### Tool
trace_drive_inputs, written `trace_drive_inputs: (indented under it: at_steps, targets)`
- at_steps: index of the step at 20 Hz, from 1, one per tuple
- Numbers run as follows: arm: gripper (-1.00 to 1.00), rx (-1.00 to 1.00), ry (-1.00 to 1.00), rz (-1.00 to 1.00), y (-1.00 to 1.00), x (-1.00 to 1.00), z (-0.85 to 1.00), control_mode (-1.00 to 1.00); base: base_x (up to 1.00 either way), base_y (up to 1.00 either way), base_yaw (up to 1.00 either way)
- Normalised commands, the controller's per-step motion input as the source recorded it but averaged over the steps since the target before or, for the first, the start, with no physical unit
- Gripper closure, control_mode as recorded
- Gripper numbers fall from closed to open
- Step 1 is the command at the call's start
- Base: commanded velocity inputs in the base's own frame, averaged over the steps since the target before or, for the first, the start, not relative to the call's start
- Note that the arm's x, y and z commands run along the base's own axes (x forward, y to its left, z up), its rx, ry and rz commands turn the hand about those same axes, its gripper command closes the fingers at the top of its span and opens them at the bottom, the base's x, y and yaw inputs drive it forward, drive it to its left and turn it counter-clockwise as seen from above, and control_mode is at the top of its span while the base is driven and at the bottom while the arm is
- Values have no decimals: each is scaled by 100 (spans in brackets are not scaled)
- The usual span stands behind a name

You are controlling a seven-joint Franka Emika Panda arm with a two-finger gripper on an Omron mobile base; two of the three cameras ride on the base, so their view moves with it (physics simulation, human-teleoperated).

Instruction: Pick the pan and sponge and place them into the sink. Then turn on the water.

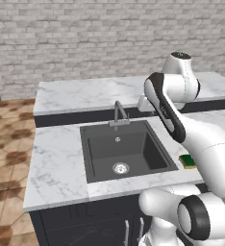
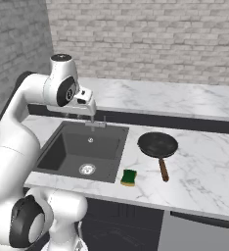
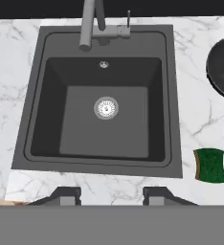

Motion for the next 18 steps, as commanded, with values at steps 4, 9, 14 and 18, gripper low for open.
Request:
trace_drive_inputs:
  at_steps: [4,9,14,18]
  targets:
    - [-100,3,-4,0,-22,-24,-1,-100,0,0,0]
    - [-100,8,-17,0,-97,-91,-5,-100,0,0,0]
    - [-100,-2,-6,0,-100,-74,-39,-100,0,0,0]
    - [-100,-16,2,0,-100,-37,-44,-100,0,0,0]
